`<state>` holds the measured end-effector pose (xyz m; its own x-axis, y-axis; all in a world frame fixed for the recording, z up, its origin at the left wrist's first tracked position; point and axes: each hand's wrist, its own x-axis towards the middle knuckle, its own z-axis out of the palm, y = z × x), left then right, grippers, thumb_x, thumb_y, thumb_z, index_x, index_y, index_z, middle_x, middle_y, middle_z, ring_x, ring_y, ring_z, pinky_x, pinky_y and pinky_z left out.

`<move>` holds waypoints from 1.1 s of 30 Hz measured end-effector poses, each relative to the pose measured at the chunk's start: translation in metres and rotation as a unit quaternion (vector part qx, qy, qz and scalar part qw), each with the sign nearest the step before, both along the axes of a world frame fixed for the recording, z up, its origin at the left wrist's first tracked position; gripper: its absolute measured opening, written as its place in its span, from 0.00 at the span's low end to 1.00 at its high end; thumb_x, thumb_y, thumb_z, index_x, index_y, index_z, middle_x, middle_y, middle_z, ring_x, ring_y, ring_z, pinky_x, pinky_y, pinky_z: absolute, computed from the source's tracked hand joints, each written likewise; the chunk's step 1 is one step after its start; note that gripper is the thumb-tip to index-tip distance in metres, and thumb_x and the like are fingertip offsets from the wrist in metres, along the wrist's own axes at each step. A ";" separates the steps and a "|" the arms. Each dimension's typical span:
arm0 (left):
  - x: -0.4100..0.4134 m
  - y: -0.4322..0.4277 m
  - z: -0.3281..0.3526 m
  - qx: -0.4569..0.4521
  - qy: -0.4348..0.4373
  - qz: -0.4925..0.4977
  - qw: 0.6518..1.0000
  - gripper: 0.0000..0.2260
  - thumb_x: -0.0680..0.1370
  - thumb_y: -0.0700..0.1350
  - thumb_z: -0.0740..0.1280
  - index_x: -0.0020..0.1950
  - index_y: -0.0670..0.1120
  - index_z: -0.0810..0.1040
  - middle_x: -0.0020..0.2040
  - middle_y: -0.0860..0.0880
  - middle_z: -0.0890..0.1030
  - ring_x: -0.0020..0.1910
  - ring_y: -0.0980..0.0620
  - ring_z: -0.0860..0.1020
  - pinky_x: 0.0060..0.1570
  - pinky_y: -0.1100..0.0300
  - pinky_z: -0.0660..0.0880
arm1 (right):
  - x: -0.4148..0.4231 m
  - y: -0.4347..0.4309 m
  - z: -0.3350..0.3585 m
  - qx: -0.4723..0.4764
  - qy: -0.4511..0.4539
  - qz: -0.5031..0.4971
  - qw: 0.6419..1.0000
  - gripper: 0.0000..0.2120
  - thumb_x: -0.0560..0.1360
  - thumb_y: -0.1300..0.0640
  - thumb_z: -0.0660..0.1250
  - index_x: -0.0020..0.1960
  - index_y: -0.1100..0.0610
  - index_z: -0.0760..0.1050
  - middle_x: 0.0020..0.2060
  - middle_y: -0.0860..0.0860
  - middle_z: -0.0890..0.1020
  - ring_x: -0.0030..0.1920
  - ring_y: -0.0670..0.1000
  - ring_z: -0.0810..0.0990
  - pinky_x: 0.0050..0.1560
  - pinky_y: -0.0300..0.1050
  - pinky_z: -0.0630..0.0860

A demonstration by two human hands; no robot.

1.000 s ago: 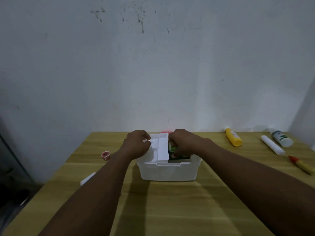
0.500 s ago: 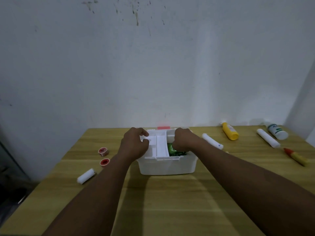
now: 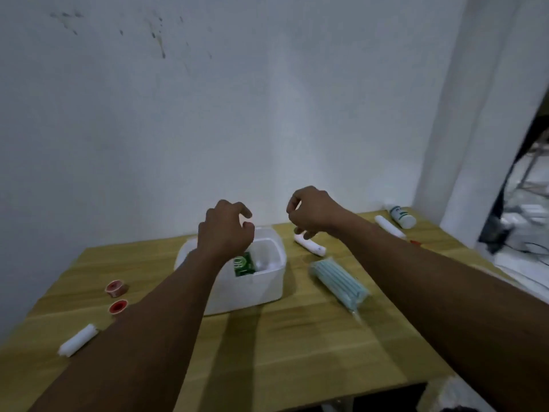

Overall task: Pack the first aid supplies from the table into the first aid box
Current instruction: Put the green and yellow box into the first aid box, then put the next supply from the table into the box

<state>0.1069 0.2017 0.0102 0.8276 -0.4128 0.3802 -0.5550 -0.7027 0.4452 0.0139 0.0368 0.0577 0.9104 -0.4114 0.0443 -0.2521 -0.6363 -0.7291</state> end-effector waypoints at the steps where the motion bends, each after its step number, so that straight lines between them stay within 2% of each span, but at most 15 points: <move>1: -0.009 -0.022 0.005 -0.014 0.002 -0.038 0.999 0.12 0.74 0.48 0.66 0.56 0.53 0.81 0.60 0.46 0.78 0.60 0.44 0.76 0.60 0.47 0.74 | -0.015 -0.017 0.006 -0.011 -0.003 -0.015 1.000 0.11 0.75 0.63 0.59 0.51 0.64 0.79 0.45 0.63 0.84 0.42 0.59 0.88 0.40 0.56 0.85; 4: -0.049 -0.095 0.014 -0.043 0.028 -0.152 0.987 0.11 0.74 0.46 0.67 0.55 0.51 0.82 0.56 0.48 0.81 0.55 0.49 0.78 0.57 0.54 0.74 | -0.068 -0.078 0.011 -0.057 0.003 -0.072 0.996 0.11 0.74 0.61 0.59 0.50 0.61 0.79 0.44 0.61 0.85 0.42 0.57 0.88 0.38 0.54 0.85; 8: -0.109 -0.188 0.003 -0.030 0.081 -0.264 0.961 0.08 0.73 0.46 0.67 0.51 0.50 0.82 0.52 0.49 0.83 0.50 0.51 0.79 0.52 0.60 0.73 | -0.143 -0.157 -0.010 -0.101 0.053 -0.156 0.981 0.11 0.74 0.59 0.62 0.50 0.61 0.81 0.46 0.60 0.84 0.44 0.62 0.86 0.41 0.56 0.85; 12: -0.152 -0.256 -0.026 0.033 0.140 -0.323 0.935 0.08 0.75 0.47 0.66 0.51 0.49 0.82 0.51 0.49 0.84 0.52 0.49 0.80 0.53 0.55 0.77 | -0.197 -0.214 -0.053 -0.135 0.118 -0.202 0.963 0.12 0.71 0.57 0.70 0.53 0.60 0.79 0.52 0.57 0.83 0.51 0.57 0.81 0.52 0.51 0.80; 15: -0.170 -0.282 -0.050 0.068 0.190 -0.349 0.915 0.10 0.74 0.46 0.66 0.53 0.48 0.82 0.52 0.49 0.83 0.51 0.50 0.80 0.55 0.50 0.79 | -0.220 -0.238 -0.087 -0.168 0.225 -0.197 0.939 0.20 0.69 0.52 0.74 0.58 0.56 0.75 0.57 0.54 0.79 0.57 0.57 0.78 0.57 0.51 0.77; 17: -0.175 -0.289 -0.062 0.083 0.197 -0.355 0.910 0.09 0.74 0.44 0.67 0.52 0.46 0.83 0.52 0.48 0.83 0.51 0.50 0.81 0.56 0.50 0.79 | -0.228 -0.247 -0.105 -0.166 0.270 -0.202 0.927 0.22 0.67 0.52 0.75 0.59 0.53 0.72 0.58 0.54 0.77 0.58 0.57 0.76 0.58 0.53 0.76; 19: -0.173 -0.290 -0.064 0.099 0.197 -0.358 0.907 0.09 0.75 0.44 0.67 0.53 0.45 0.83 0.51 0.48 0.84 0.51 0.50 0.81 0.54 0.53 0.79 | -0.229 -0.251 -0.111 -0.161 0.270 -0.206 0.927 0.22 0.67 0.56 0.74 0.58 0.52 0.70 0.58 0.54 0.76 0.57 0.57 0.76 0.57 0.54 0.76; 21: -0.165 -0.285 -0.056 0.106 0.190 -0.356 0.909 0.10 0.76 0.44 0.67 0.54 0.45 0.83 0.52 0.47 0.84 0.50 0.50 0.81 0.48 0.58 0.77 | -0.224 -0.251 -0.104 -0.179 0.250 -0.189 0.933 0.20 0.69 0.58 0.73 0.58 0.54 0.71 0.60 0.55 0.76 0.58 0.58 0.76 0.54 0.49 0.74; 23: -0.152 -0.273 -0.040 0.096 0.176 -0.337 0.920 0.09 0.76 0.45 0.66 0.53 0.45 0.83 0.50 0.47 0.84 0.48 0.50 0.81 0.45 0.56 0.77 | -0.213 -0.248 -0.084 -0.187 0.212 -0.172 0.944 0.17 0.70 0.58 0.74 0.55 0.53 0.71 0.60 0.55 0.75 0.57 0.57 0.75 0.50 0.46 0.72; 26: -0.125 -0.240 -0.009 0.074 0.128 -0.291 0.945 0.10 0.76 0.47 0.66 0.52 0.46 0.84 0.52 0.46 0.85 0.52 0.47 0.81 0.54 0.53 0.78 | -0.185 -0.227 -0.046 -0.195 0.165 -0.130 0.958 0.17 0.69 0.56 0.77 0.53 0.51 0.72 0.55 0.51 0.72 0.52 0.53 0.72 0.48 0.46 0.72; 27: -0.115 -0.224 0.002 0.061 0.125 -0.276 0.951 0.10 0.76 0.47 0.66 0.52 0.47 0.84 0.52 0.46 0.84 0.52 0.48 0.81 0.53 0.54 0.78 | -0.173 -0.217 -0.033 -0.201 0.152 -0.110 0.962 0.17 0.69 0.56 0.77 0.54 0.51 0.73 0.54 0.50 0.71 0.52 0.53 0.72 0.48 0.45 0.72; 30: -0.083 -0.167 0.028 0.034 0.114 -0.232 0.965 0.09 0.76 0.45 0.66 0.51 0.47 0.84 0.48 0.48 0.84 0.44 0.53 0.81 0.44 0.63 0.75 | -0.130 -0.175 -0.003 -0.222 0.105 -0.051 0.968 0.18 0.69 0.55 0.77 0.56 0.52 0.75 0.54 0.50 0.72 0.51 0.52 0.73 0.47 0.45 0.71; 33: -0.052 -0.098 0.040 0.015 0.098 -0.162 0.982 0.10 0.75 0.45 0.66 0.52 0.47 0.85 0.51 0.48 0.85 0.51 0.51 0.81 0.51 0.60 0.75 | -0.085 -0.121 0.015 -0.236 0.068 0.019 0.969 0.18 0.69 0.54 0.77 0.56 0.52 0.75 0.53 0.49 0.73 0.51 0.52 0.74 0.49 0.46 0.73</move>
<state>0.0550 0.1036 0.0498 0.7075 -0.6746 0.2106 -0.6569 -0.5179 0.5479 -0.0712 -0.0841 0.0730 0.9353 -0.3398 0.0986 -0.2942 -0.9017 -0.3167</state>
